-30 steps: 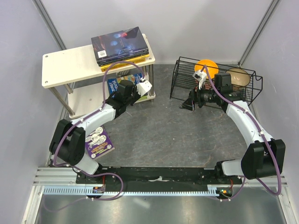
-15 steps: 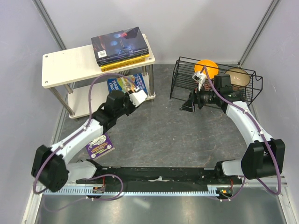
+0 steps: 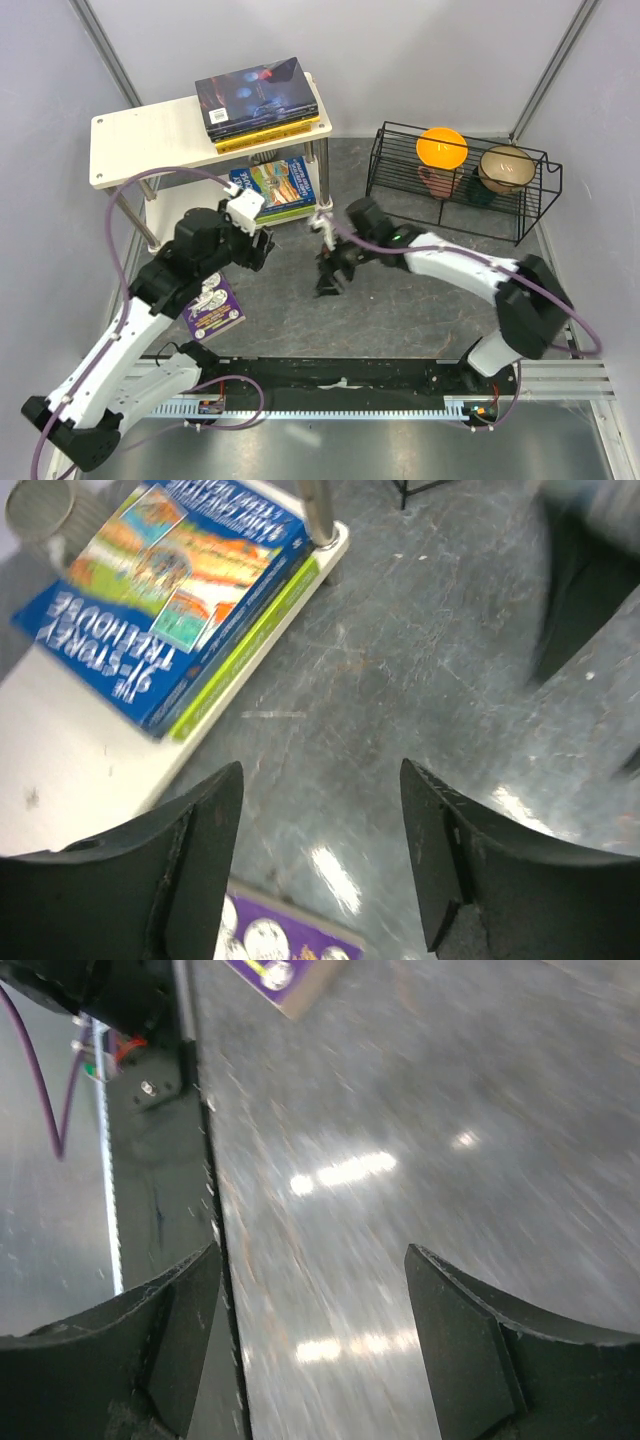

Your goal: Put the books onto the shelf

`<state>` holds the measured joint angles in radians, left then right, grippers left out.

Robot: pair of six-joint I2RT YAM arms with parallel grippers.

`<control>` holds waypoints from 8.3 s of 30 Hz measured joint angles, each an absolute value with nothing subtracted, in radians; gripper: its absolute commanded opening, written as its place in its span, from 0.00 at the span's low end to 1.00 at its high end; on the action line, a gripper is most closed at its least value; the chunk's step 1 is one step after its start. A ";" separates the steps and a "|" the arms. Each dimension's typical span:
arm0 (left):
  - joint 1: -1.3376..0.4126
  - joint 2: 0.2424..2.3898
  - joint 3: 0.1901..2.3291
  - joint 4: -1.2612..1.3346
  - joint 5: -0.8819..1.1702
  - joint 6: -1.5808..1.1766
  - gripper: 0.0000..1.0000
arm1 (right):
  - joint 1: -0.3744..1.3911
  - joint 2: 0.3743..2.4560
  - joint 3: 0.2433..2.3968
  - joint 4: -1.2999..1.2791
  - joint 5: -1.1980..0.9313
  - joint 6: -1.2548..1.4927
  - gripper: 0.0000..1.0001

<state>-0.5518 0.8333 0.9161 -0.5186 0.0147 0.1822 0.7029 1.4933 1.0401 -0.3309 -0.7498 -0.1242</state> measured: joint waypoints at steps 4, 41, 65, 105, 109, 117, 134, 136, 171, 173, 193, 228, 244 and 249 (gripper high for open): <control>-0.551 0.777 1.042 -0.664 -0.045 0.048 0.86 | 0.887 1.684 1.064 -0.125 -0.704 0.034 0.81; -0.551 0.490 1.203 -0.968 -0.096 -0.215 0.86 | 1.048 2.100 1.211 0.320 -0.234 0.807 0.00; -0.532 0.619 0.616 -0.804 -0.317 -0.894 1.00 | 0.877 1.964 1.111 0.174 -0.556 0.405 0.66; 0.084 0.899 0.341 -0.443 0.075 -1.052 0.48 | 0.810 1.703 1.040 -0.076 -0.706 -0.019 0.84; -0.096 0.871 0.320 -0.459 0.081 -1.146 0.49 | 0.810 1.649 1.040 -0.273 -0.722 -0.204 0.83; -0.260 0.865 0.325 -0.463 0.077 -1.208 0.64 | 0.739 1.645 1.002 -0.430 -0.779 -0.243 0.83; -0.476 0.739 0.546 -0.788 0.120 -1.197 0.76 | 0.738 1.870 1.052 -0.284 -0.857 -0.001 0.81; -0.567 0.778 0.550 -0.865 0.099 -1.245 0.77 | 0.738 1.878 1.052 -0.260 -0.857 0.025 0.81; -0.804 0.751 0.300 -0.360 -0.020 -1.360 0.72 | 0.669 1.792 1.034 -0.245 -0.863 0.127 0.00; -0.805 0.671 0.321 -0.311 -0.012 -1.228 0.73 | 0.614 1.754 1.040 -0.294 -0.871 0.080 0.00; -1.185 0.755 0.696 -0.349 0.221 0.485 0.97 | 0.467 1.719 1.316 -1.089 -1.000 -0.591 0.00; -1.397 0.852 0.630 -0.223 -0.424 1.085 0.02 | 0.450 1.754 1.478 -1.172 -1.043 -0.575 0.87; -0.917 0.761 0.691 -0.270 -0.611 1.111 0.02 | 0.236 1.524 1.354 -0.828 -0.921 -0.387 0.98; -0.719 0.875 0.693 -0.112 -0.494 1.163 0.02 | 0.211 1.524 1.320 -0.820 -0.947 -0.379 0.98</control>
